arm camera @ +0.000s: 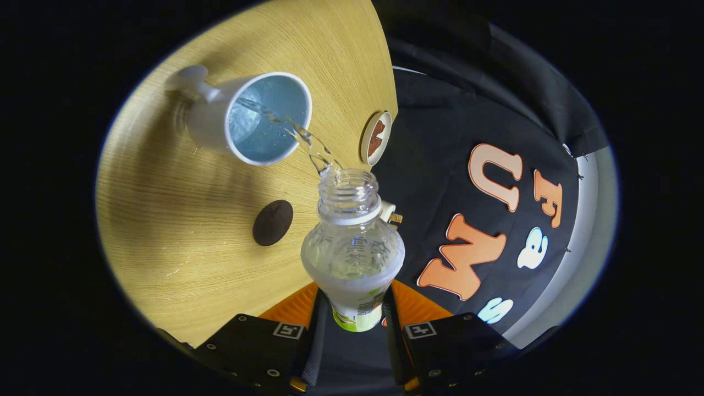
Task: Take the bottle from table, then pour the juice into the cup, finally place the bottle on the coaster
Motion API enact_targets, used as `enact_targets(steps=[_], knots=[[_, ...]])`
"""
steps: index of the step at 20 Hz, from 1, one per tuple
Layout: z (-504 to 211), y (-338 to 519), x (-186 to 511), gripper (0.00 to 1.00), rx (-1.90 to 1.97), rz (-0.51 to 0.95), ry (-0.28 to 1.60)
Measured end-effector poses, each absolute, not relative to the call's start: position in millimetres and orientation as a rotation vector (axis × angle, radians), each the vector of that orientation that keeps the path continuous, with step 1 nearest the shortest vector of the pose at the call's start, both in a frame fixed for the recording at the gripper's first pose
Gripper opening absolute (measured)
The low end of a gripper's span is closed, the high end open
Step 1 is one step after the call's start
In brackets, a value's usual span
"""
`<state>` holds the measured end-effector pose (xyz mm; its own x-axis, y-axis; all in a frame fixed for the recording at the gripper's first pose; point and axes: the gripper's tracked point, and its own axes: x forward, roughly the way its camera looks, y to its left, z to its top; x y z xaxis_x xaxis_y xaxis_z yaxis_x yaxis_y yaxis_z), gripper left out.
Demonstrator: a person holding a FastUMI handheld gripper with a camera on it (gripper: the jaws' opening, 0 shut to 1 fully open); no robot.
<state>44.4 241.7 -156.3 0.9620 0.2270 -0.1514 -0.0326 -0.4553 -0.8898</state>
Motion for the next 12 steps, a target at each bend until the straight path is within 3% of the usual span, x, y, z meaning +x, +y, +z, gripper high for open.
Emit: enact_targets(steps=[12], knots=[[-145.5,249.8,49.2,0.52,-2.07,0.282,-0.161]])
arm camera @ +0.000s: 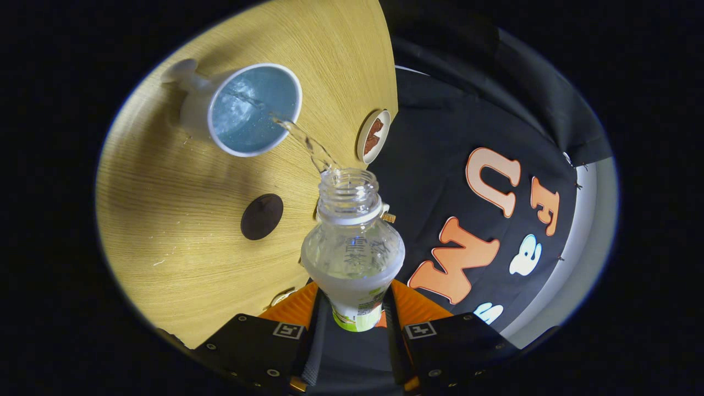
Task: Take the bottle from table, then pour the juice into the cup, finally place the bottle on the coaster
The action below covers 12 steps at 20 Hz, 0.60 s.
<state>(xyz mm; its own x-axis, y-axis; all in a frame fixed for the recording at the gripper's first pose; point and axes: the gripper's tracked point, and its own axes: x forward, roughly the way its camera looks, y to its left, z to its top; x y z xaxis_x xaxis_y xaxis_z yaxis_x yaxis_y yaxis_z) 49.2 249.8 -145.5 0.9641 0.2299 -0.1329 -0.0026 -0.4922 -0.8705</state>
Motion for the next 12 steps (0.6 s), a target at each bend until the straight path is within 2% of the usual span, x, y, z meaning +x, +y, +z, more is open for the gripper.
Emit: enact_targets(steps=[12], knots=[[-141.3,252.6,53.7,0.52,-2.114,0.281,-0.162]])
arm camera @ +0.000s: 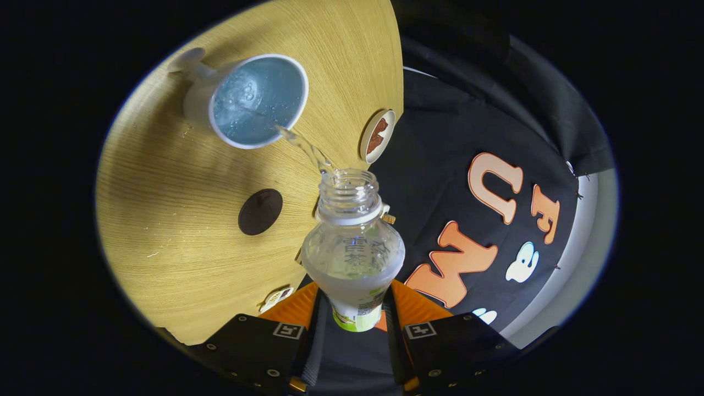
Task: Take the bottle from table, then pour the juice into the cup, finally place the bottle on the coaster
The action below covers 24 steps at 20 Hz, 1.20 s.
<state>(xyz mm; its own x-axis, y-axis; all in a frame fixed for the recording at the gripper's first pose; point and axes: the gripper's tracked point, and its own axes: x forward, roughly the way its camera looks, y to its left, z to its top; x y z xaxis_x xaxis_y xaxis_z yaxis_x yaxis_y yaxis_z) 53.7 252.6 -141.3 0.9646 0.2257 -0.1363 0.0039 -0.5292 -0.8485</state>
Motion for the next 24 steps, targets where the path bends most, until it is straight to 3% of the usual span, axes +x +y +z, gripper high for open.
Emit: enact_targets(steps=[24], knots=[[-129.9,268.9,51.6,0.52,-2.196,0.295,-0.223]])
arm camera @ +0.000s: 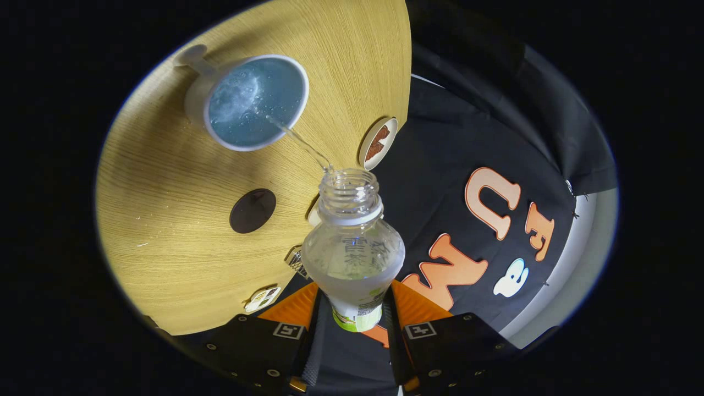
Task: Take the bottle from table, then pour the juice into the cup, finally place the bottle on the coaster
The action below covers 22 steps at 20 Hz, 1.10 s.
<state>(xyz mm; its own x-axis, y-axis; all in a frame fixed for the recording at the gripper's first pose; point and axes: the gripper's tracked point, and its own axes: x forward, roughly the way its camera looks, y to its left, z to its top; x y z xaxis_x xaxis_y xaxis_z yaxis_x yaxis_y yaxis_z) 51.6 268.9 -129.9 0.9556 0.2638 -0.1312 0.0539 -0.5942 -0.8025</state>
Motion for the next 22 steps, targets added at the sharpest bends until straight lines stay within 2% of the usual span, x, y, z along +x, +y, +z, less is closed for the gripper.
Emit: enact_targets(steps=[22], knots=[[-120.1,277.4,47.8,0.52,-2.26,0.323,-0.263]])
